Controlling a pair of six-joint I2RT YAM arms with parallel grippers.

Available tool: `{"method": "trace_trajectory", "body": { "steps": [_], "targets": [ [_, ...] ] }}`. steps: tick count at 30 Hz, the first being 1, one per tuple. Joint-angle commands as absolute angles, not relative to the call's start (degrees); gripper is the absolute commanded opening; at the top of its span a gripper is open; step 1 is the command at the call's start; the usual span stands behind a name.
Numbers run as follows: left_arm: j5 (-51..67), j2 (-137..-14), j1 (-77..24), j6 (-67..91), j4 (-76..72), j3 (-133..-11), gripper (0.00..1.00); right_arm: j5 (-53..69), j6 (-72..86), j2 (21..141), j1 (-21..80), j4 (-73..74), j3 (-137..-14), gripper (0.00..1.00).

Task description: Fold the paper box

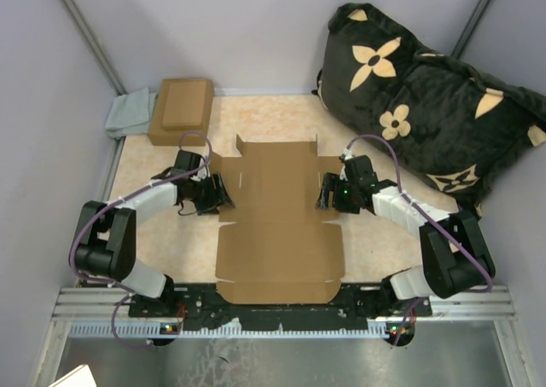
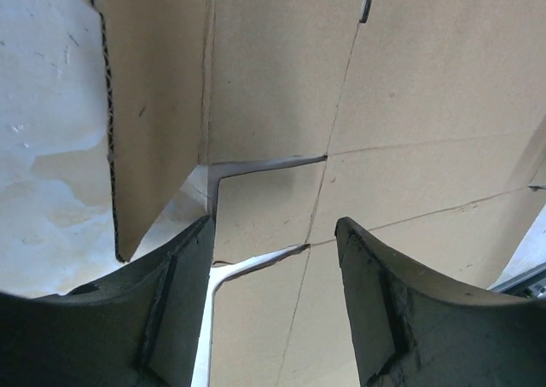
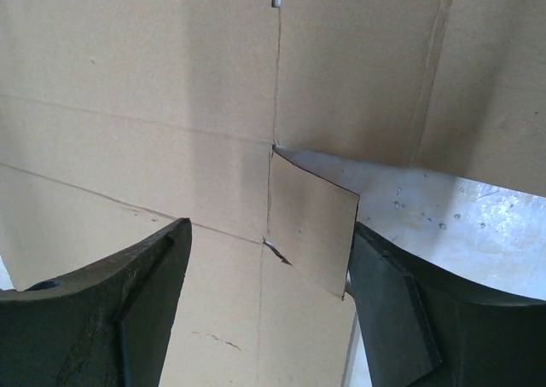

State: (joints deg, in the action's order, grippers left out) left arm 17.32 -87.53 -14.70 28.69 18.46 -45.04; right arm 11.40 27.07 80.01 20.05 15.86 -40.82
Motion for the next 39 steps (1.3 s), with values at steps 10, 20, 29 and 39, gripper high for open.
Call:
{"method": "trace_trajectory", "body": {
  "steps": [10,20,29,39],
  "targets": [
    [22.04,-82.01,-16.52,31.62,19.43,-49.42,0.63,14.43,26.59,80.56,19.90,13.72,-43.19,0.72],
    [23.73,-87.10,-19.73,34.07,14.53,-49.77,0.62,14.82,26.70,81.94,21.46,13.33,-44.98,0.72],
    [23.60,-89.99,-23.20,35.78,12.95,-52.60,0.62,14.75,27.63,83.37,24.13,13.50,-48.37,0.72],
    [23.30,-95.80,-26.65,37.63,10.08,-54.00,0.62,14.81,28.41,88.01,27.07,11.77,-49.40,0.72]
  ]
}}
